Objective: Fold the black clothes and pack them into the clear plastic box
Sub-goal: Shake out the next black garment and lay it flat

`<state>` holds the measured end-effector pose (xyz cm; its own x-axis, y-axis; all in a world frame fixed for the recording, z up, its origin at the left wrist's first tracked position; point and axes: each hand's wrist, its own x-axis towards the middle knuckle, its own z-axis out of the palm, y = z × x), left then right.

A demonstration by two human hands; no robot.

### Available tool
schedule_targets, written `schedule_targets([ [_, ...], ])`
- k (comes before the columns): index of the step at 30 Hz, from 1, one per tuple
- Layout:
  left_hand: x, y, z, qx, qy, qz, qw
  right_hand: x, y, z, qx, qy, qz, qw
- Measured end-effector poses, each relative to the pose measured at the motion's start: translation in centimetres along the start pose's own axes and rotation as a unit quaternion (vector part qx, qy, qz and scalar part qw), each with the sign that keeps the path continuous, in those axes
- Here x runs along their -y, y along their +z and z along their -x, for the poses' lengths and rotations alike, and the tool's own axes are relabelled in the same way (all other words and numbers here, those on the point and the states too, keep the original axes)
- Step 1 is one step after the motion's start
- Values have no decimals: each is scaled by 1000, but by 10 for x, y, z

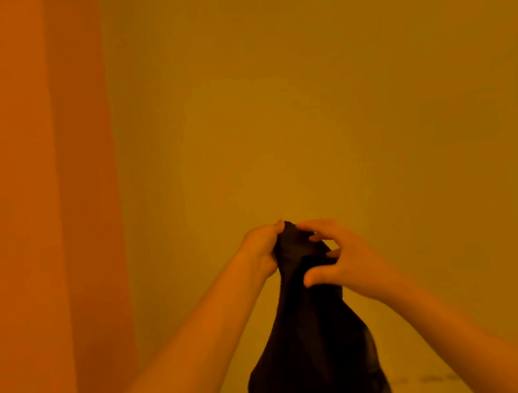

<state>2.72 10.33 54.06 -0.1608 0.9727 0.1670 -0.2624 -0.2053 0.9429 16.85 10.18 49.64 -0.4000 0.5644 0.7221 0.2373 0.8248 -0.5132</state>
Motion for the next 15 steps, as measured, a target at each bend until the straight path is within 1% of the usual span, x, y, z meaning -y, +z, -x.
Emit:
schedule_targets([
  [1, -1, -1, 2, -5, 2, 1, 1000, -6, 2, 0, 4, -4, 18, 1000],
  [3, -1, -4, 2, -8, -3, -7, 1000, -15, 5, -2, -38, -5, 39, 999],
  [5, -1, -9, 3, -10, -4, -8, 1000, -19, 7, -6, -90, -4, 25, 996],
  [6, -1, -12, 2, -19, 1, -12, 1000, -20, 8, -7, -97, 2, 2, 995],
  [8, 0, -21, 0, -44, 13, -35, 998, -20, 5, -11, -73, 22, -36, 996],
  [9, 0, -27, -3, -60, 21, -65, 996, -17, 2, -13, -52, 26, -36, 998],
  [10, 1, -34, -5, -78, 33, -122, 989, -14, -2, -17, -30, 25, -32, 999],
  [11, 2, -41, -7, -92, 49, -209, 972, -11, -5, -23, -11, 24, -27, 999],
  [12, 2, -46, -8, -103, 62, -309, 944, -8, -9, -30, 6, 27, -18, 999],
  [13, 3, -48, -7, -112, 78, -382, 914, -5, -12, -37, 24, 33, 0, 999],
  [14, 4, -48, -3, -108, 98, -406, 902, -3, -14, -45, 45, 40, 33, 998],
  [15, 6, -46, 1, -78, 115, -384, 913, 0, -15, -53, 71, 48, 72, 994],
])
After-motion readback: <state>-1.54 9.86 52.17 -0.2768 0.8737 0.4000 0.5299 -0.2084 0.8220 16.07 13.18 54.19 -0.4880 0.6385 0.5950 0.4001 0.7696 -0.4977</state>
